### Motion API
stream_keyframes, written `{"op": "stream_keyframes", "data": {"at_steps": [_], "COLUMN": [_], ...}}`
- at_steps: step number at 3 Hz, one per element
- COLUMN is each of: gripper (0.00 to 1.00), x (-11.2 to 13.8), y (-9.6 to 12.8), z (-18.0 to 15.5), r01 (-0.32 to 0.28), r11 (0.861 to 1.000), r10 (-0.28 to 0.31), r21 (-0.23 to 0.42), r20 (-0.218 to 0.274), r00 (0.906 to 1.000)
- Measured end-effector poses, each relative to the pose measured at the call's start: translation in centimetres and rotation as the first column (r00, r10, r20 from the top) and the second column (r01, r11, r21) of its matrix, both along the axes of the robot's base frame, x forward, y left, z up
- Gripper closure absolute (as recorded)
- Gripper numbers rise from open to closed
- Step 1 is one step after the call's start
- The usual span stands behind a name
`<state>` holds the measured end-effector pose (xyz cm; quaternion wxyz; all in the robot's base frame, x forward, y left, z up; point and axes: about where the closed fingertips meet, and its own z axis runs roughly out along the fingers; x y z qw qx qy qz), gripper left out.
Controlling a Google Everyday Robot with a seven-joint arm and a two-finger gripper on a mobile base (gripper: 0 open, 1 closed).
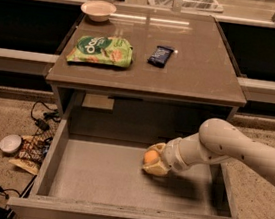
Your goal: Pick orange from top drawer and place on counter
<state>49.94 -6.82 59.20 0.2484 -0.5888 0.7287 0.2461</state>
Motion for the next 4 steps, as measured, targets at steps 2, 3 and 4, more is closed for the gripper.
{"op": "stream_keyframes", "data": {"at_steps": [2, 3, 4], "gripper": [1.00, 1.00, 1.00], "x": [0.1, 0.1, 1.3], "y": [0.4, 0.4, 0.6], "z": [0.2, 0.2, 11.0], "r01": [-0.011, -0.011, 0.002], "r11": [1.000, 1.000, 0.999], "r10": [0.011, 0.011, -0.003], "r21": [0.001, 0.001, 0.038], "r20": [-0.008, -0.008, 0.032], "r00": [0.9999, 0.9999, 0.9995]}}
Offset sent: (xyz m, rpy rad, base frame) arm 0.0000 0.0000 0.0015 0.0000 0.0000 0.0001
